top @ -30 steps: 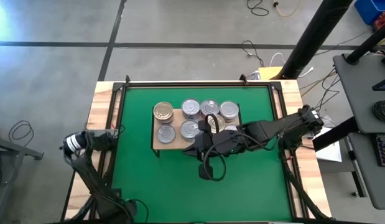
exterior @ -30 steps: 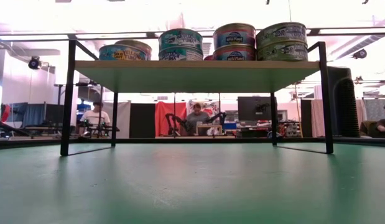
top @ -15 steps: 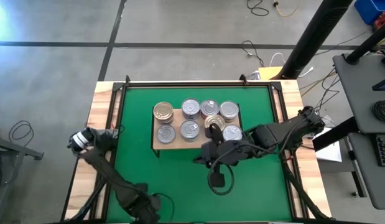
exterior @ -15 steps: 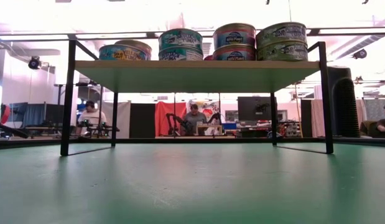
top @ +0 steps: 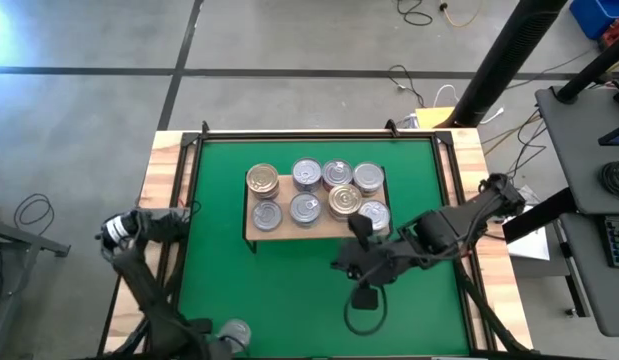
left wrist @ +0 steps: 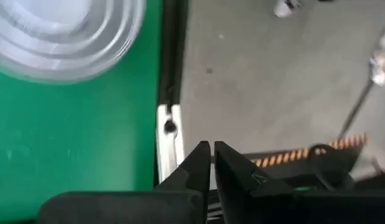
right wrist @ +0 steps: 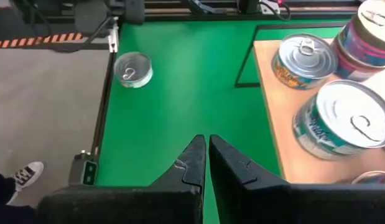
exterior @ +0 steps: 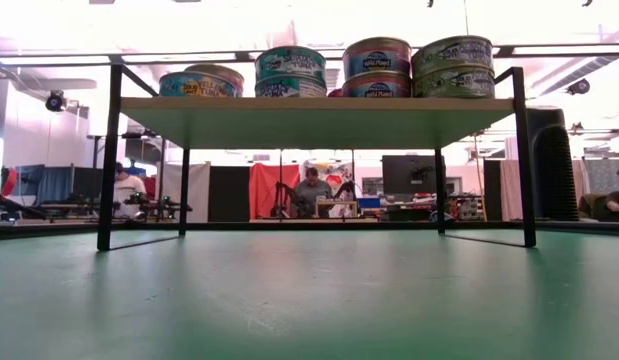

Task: Stack canned seafood by type on shelf
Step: Stack the yellow and blue tuna can on top of the yellow and blue tuna can

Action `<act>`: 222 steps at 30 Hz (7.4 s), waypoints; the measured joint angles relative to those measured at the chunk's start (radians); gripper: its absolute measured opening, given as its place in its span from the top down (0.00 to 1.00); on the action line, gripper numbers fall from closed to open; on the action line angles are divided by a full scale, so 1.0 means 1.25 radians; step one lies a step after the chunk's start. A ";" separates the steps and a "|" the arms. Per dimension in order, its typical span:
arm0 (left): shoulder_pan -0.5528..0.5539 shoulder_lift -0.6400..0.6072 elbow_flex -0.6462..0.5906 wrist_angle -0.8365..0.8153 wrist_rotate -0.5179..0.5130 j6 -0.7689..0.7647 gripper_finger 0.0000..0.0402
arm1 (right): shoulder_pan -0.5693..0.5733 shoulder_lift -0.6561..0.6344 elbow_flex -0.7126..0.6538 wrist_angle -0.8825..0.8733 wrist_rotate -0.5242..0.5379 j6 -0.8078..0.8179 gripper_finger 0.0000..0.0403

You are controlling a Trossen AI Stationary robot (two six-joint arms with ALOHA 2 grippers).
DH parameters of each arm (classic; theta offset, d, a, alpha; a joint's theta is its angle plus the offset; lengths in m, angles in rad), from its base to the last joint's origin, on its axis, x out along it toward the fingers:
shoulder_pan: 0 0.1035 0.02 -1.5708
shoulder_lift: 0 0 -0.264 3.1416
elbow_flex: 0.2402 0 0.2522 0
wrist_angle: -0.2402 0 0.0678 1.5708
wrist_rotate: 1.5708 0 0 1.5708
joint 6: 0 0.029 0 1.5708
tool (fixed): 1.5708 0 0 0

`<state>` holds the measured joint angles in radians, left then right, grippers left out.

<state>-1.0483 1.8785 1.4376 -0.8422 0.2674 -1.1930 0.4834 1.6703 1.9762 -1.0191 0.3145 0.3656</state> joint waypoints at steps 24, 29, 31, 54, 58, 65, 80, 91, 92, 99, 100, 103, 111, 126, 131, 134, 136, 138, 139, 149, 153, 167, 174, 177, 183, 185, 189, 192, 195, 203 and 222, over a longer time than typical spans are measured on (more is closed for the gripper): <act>-0.092 -0.001 -0.127 -0.007 -0.379 -0.148 0.17 | 0.249 0.026 -0.001 0.179 0.209 0.168 0.97; -0.025 -0.001 -0.179 0.112 -0.440 -0.023 0.18 | 0.292 0.038 -0.001 0.203 0.286 0.202 0.97; 0.021 -0.001 -0.179 0.126 -0.490 0.027 0.18 | 0.300 0.038 -0.002 0.204 0.309 0.223 0.96; 0.041 0.003 -0.162 0.122 -0.636 0.059 0.17 | 0.277 0.220 -0.006 0.109 0.250 0.468 0.18; 0.054 0.033 -0.164 0.132 -0.637 -0.029 0.15 | 0.263 0.252 -0.026 0.110 0.268 0.466 0.08; 0.056 0.139 -0.166 0.256 -0.712 -0.104 0.11 | 0.202 0.366 -0.081 0.079 0.315 0.562 0.09; 0.038 0.297 -0.154 0.324 -1.049 -0.202 0.09 | 0.055 0.523 -0.089 0.101 0.299 0.717 0.17; 0.058 0.377 -0.158 0.407 -1.281 -0.199 0.01 | 0.028 0.524 -0.094 0.286 0.233 0.555 0.17; 0.063 0.378 -0.154 0.408 -1.280 -0.197 0.01 | 0.026 0.524 -0.095 0.292 0.226 0.555 0.18; 0.097 0.379 -0.126 0.420 -1.297 -0.166 0.01 | 0.012 0.522 -0.100 0.308 0.186 0.484 0.18; 0.100 0.377 -0.125 0.419 -1.282 -0.172 0.01 | 0.012 0.522 -0.099 0.306 0.182 0.467 0.18; 0.108 0.373 -0.116 0.415 -1.257 -0.186 0.00 | 0.012 0.522 -0.097 0.303 0.179 0.430 0.18; 0.110 0.337 -0.075 0.262 -1.164 -0.233 0.02 | 0.011 0.495 -0.097 0.274 0.132 0.383 0.19; 0.129 -0.141 -0.011 -0.413 -1.085 -0.165 0.06 | 0.012 0.111 -0.096 0.268 0.152 -0.066 0.45; 0.211 -0.353 -0.129 -0.312 -0.998 0.052 0.06 | -0.095 0.065 -0.099 0.313 0.062 -0.161 0.66; 0.299 -0.457 -0.208 -0.173 -0.884 0.229 0.06 | -0.170 0.072 -0.105 0.365 -0.068 -0.215 0.78; 0.365 -0.508 -0.258 -0.085 -0.805 0.327 0.06 | -0.217 0.079 -0.105 0.425 -0.109 -0.246 0.86; 0.427 -0.552 -0.294 -0.021 -0.755 0.385 0.06 | -0.258 0.079 -0.105 0.455 -0.132 -0.266 0.93; 0.457 -0.568 -0.307 0.000 -0.742 0.401 0.06 | -0.278 0.088 -0.105 0.477 -0.144 -0.268 0.96; 0.589 -0.567 -0.336 0.068 -0.647 0.511 0.01 | -0.377 0.140 -0.137 0.565 -0.217 -0.233 0.97; 0.589 -0.533 -0.334 0.090 -0.644 0.517 0.01 | -0.379 0.178 -0.143 0.587 -0.238 -0.236 0.97; 0.591 -0.485 -0.321 0.086 -0.662 0.460 0.01 | -0.380 0.219 -0.154 0.532 -0.237 -0.215 0.97; 0.588 -0.506 -0.215 -0.099 -0.597 0.471 0.00 | -0.380 0.218 -0.156 0.504 -0.237 -0.207 0.97; 0.571 -0.511 -0.173 -0.169 -0.585 0.464 0.00 | -0.380 0.222 -0.159 0.491 -0.236 -0.215 0.97; 0.558 -0.525 -0.142 -0.168 -0.604 0.473 0.00 | -0.380 0.222 -0.164 0.475 -0.224 -0.229 0.97; 0.560 -0.523 -0.155 -0.166 -0.608 0.479 0.00 | -0.380 0.222 -0.164 0.476 -0.223 -0.228 0.97; 0.558 -0.523 -0.194 -0.154 -0.610 0.449 0.00 | -0.380 0.220 -0.156 0.472 -0.224 -0.236 0.97; 0.556 -0.524 -0.213 -0.137 -0.619 0.426 0.00 | -0.380 0.218 -0.144 0.470 -0.225 -0.244 0.97; 0.549 -0.525 -0.225 -0.130 -0.626 0.417 0.00 | -0.380 0.217 -0.134 0.465 -0.231 -0.246 0.97; 0.500 -0.525 -0.231 -0.107 -0.692 0.387 0.00 | -0.380 0.215 -0.076 0.386 -0.234 -0.269 0.97; 0.487 -0.474 -0.282 0.034 -0.717 0.381 0.00 | -0.345 0.209 -0.001 0.368 -0.229 -0.259 0.97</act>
<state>-0.4400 1.2856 1.0856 -0.8002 -0.6292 -0.7162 0.0518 1.9320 1.9755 -0.5593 0.0283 0.0422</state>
